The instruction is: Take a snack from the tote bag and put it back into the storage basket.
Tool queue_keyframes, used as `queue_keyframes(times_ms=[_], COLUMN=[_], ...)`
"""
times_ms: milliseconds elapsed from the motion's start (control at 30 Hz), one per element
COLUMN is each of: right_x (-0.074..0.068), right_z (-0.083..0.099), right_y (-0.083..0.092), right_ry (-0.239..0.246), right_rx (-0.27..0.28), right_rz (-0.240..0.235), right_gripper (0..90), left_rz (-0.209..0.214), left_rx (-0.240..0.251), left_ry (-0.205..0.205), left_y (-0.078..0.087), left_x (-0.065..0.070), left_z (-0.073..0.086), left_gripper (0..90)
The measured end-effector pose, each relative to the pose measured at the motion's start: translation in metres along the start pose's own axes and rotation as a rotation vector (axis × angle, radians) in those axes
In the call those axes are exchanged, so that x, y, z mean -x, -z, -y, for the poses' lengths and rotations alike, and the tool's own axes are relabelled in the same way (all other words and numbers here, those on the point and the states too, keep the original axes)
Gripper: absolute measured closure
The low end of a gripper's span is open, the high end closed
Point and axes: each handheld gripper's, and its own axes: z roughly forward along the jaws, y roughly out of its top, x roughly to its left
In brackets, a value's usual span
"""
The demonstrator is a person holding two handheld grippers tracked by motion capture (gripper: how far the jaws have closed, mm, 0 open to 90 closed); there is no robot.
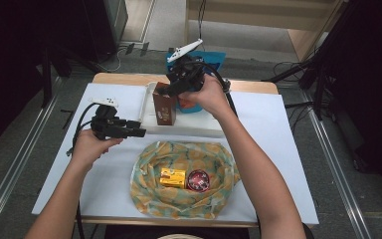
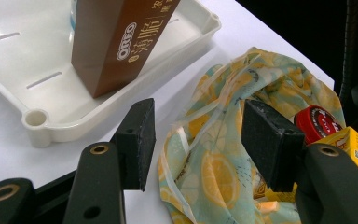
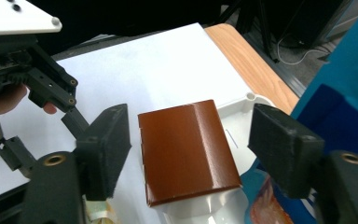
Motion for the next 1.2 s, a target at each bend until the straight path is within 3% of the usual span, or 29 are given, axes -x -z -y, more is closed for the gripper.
queue_keyframes(times_ms=[167, 233, 333, 433, 733, 1200], right_x=[0.0, -0.001, 0.0, 0.0, 0.011, 0.025], right_z=[0.003, 0.004, 0.004, 0.005, 0.019, 0.057], right_y=[-0.011, -0.014, -0.016, -0.015, -0.001, 0.032], right_ry=[0.003, 0.011, 0.016, 0.023, 0.01, -0.015], right_rx=[-0.044, -0.053, -0.056, -0.053, -0.036, -0.017], right_rz=[0.005, 0.027, 0.016, 0.025, -0.006, -0.027], right_gripper=[24.2, 29.2, 41.6, 43.5, 44.3, 44.4], left_rz=[0.0, 0.0, 0.0, 0.0, -0.002, 0.001], left_rx=[-0.005, -0.005, -0.004, -0.005, -0.008, -0.013], left_ry=[0.0, -0.001, 0.0, 0.002, 0.0, -0.002], left_y=[0.0, -0.001, -0.001, -0.001, -0.001, -0.003], left_x=[-0.001, 0.0, 0.0, -0.001, 0.0, 0.0], left_z=[0.0, 0.0, 0.0, 0.0, 0.0, 0.001], left_gripper=[45.1, 45.1, 45.2, 45.1, 45.2, 45.1])
